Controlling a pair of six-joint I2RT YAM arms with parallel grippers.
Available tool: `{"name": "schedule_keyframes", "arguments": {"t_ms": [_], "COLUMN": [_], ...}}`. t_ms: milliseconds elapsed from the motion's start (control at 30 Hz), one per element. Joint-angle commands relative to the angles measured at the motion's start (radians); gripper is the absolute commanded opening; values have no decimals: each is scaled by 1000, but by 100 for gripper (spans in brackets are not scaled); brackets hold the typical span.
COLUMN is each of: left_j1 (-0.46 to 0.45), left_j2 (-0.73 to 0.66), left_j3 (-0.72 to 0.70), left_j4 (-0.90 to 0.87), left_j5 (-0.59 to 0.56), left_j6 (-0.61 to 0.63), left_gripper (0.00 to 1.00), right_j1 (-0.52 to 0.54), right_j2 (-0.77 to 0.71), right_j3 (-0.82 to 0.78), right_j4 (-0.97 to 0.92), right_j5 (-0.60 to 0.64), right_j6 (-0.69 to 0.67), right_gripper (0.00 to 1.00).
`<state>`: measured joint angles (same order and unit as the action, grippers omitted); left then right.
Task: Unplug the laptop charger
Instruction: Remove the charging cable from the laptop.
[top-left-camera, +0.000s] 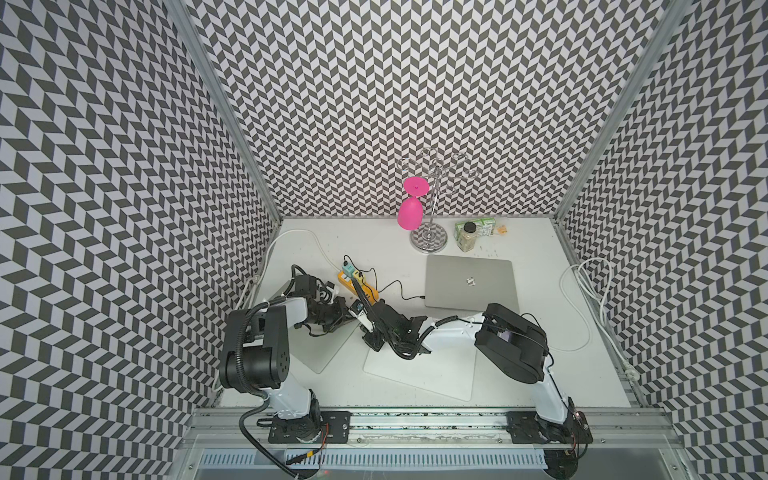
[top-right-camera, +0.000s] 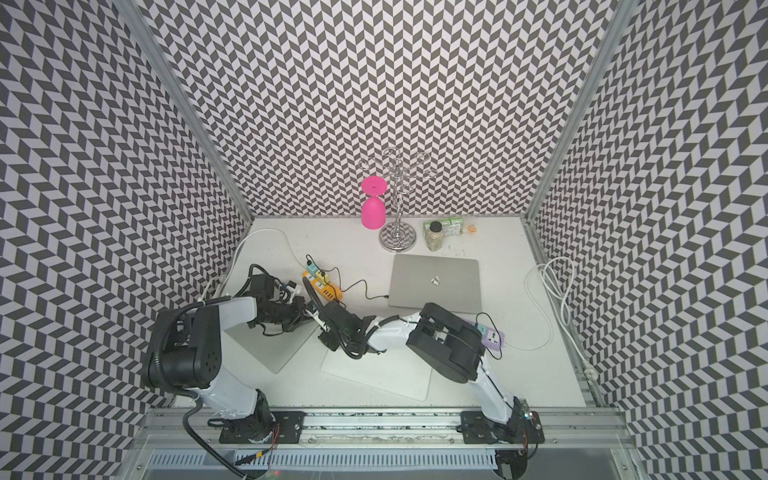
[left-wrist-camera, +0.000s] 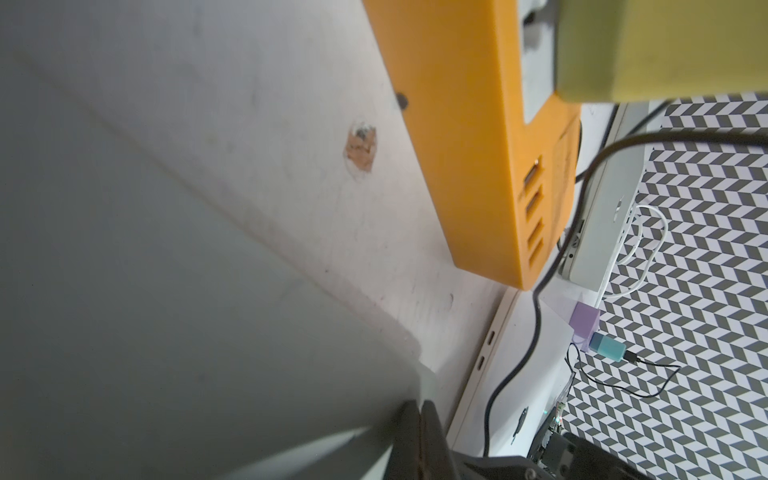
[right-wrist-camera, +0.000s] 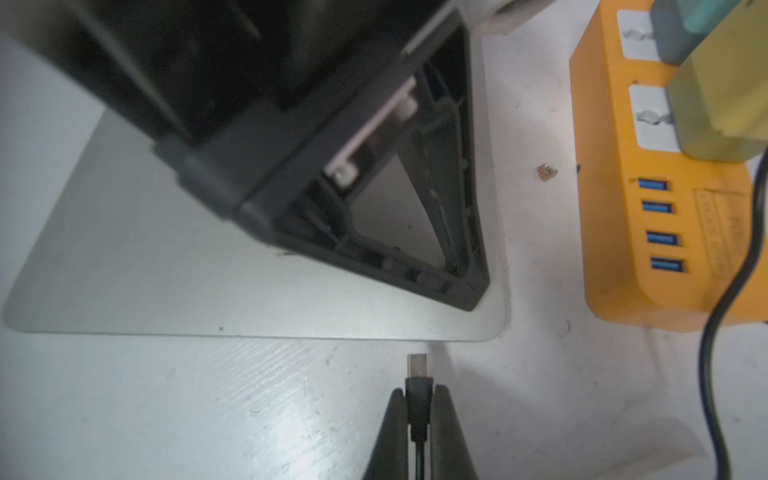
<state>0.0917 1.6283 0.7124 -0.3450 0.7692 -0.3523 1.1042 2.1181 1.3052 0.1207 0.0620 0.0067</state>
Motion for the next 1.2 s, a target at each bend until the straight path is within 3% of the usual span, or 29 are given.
{"name": "schedule_keyframes", "arguments": {"t_ms": [0, 300, 367, 467, 633, 867, 1167], "left_j1": [0, 55, 88, 139, 143, 155, 157], "left_j2": [3, -88, -101, -129, -177, -147, -99], "left_j3": [-8, 25, 37, 58, 96, 91, 130], "left_j4": [-25, -49, -54, -51, -53, -7, 46], "left_j5": [-114, -117, -90, -38, -41, 2, 16], "left_j6": [16, 7, 6, -12, -25, -37, -61], "left_gripper": [0, 0, 9, 10, 18, 18, 15], "right_j1": [6, 5, 5, 5, 5, 5, -39], "right_j2": [-49, -83, -77, -68, -59, -132, -239], "right_j3": [-1, -29, -35, -58, -57, -50, 105], "right_j4": [37, 44, 58, 90, 81, 32, -162], "right_j5": [-16, -28, -29, -23, -31, -12, 17], "right_j6": [-23, -35, -53, -59, -57, -66, -57], "right_gripper": [8, 10, 13, 16, 21, 25, 27]}}
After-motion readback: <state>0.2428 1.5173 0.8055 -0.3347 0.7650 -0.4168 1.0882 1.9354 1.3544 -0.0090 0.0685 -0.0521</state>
